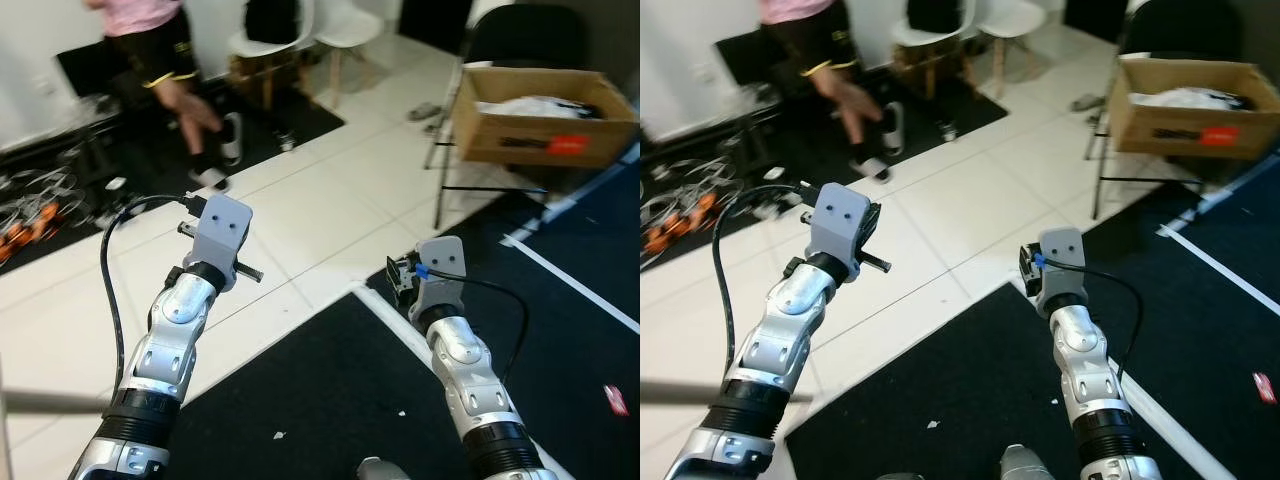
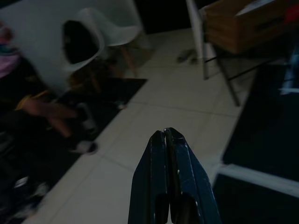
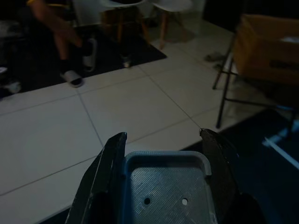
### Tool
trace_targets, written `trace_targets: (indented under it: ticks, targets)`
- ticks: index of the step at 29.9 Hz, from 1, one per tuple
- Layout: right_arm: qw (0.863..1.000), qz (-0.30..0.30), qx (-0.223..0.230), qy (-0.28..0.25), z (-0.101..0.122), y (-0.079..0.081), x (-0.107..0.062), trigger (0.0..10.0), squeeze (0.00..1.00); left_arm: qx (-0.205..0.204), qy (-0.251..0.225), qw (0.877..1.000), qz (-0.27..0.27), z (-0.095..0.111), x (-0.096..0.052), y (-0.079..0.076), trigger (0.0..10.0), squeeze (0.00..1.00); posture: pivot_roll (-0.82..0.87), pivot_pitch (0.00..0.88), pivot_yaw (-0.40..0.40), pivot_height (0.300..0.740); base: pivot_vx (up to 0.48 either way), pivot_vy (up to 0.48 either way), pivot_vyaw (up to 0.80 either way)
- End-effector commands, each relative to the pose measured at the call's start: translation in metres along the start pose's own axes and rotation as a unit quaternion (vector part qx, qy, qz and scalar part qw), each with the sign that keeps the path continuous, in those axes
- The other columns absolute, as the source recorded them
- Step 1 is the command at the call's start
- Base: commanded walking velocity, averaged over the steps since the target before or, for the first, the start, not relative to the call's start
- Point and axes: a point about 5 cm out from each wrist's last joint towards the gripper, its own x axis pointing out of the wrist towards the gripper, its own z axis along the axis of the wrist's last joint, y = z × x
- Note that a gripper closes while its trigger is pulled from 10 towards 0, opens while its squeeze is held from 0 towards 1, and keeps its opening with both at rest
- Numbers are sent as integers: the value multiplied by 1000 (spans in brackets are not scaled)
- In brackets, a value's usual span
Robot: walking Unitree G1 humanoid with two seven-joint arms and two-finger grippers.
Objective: Picking trash to rubbish bin
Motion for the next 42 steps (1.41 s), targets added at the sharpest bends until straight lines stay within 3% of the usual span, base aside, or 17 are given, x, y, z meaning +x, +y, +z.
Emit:
trace_targets:
  ticks: [1, 9, 23, 32, 42]
  targets:
    - [1000, 7, 4, 4, -3, 5, 1, 10000, 0, -22, 27, 999, 23, -11, -4, 5, 10000, 0, 75, 28, 92, 740, 0, 0, -800]
    - [1000, 11, 5, 4, -2, 8, 3, 10000, 0, -57, 42, 997, 42, -19, -10, 5, 10000, 0, 83, 26, 84, 740, 0, 0, -800]
    - [1000, 21, 1, 13, -3, 11, 5, 10000, 0, -48, 36, 997, 51, -21, -13, 5, 10000, 0, 79, 32, 74, 740, 0, 0, -800]
    - [999, 36, -6, 22, -5, 11, 6, 10000, 0, -63, 45, 994, 83, -27, -18, 10, 10000, 0, 73, 38, 57, 740, 0, 0, 0]
    - [999, 26, -13, 22, -4, 5, 8, 10000, 0, -62, 39, 994, 79, -25, -17, 5, 10000, 0, 65, 43, 38, 740, 335, 0, 0]
